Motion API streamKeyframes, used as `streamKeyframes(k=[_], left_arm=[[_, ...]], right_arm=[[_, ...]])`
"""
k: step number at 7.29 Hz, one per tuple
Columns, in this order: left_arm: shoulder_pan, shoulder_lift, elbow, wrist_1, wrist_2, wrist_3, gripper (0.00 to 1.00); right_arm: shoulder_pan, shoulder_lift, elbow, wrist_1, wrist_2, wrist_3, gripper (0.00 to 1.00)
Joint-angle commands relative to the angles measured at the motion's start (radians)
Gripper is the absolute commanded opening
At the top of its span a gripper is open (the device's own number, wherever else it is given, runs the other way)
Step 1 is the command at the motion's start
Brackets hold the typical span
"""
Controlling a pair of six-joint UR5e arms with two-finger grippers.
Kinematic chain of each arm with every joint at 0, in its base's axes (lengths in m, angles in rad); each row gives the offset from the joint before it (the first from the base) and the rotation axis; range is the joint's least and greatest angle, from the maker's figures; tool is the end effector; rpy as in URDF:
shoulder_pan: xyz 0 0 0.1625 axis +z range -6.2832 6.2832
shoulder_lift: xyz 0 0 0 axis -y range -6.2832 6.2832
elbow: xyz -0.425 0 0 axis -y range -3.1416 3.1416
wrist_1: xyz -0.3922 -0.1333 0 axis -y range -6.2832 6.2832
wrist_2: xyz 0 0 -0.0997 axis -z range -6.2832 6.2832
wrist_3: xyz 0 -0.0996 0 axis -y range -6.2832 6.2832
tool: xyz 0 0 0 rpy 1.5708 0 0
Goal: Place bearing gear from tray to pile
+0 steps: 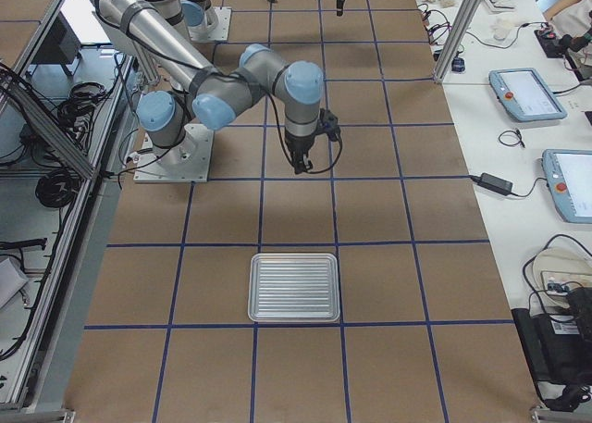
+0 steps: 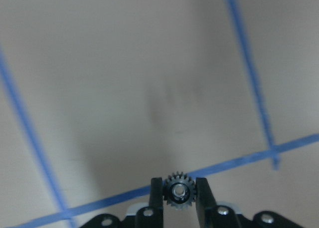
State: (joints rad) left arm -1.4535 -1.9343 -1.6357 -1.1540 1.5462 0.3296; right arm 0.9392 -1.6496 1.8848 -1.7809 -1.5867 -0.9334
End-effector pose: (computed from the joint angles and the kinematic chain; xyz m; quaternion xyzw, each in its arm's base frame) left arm -0.0639 -0.6181 0.2961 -0.1059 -0.9943 -0.0029 0.0133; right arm -0.1565 -0.4370 0.3927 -0.1504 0.9885 0.0145 0.0032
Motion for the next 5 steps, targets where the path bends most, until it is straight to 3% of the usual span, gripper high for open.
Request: streamKeyframes(k=[1,2,5], left_arm=[[0.277,0.026,-0.071,-0.032,0.038,0.229,0.0],[0.373,0.032,-0.097,-0.024,0.125,0.34,0.0],[0.611,0.003,-0.111,-0.03,0.15,0.497,0.0]], right_arm=[[0.336,-0.101,0.065,0.02,0.0,0.503,0.17],[0.498,-0.069,0.066,0.011,0.013,0.756,0.16],[0.884,0.254,0.016,-0.421,0.049,1.29,0.17]])
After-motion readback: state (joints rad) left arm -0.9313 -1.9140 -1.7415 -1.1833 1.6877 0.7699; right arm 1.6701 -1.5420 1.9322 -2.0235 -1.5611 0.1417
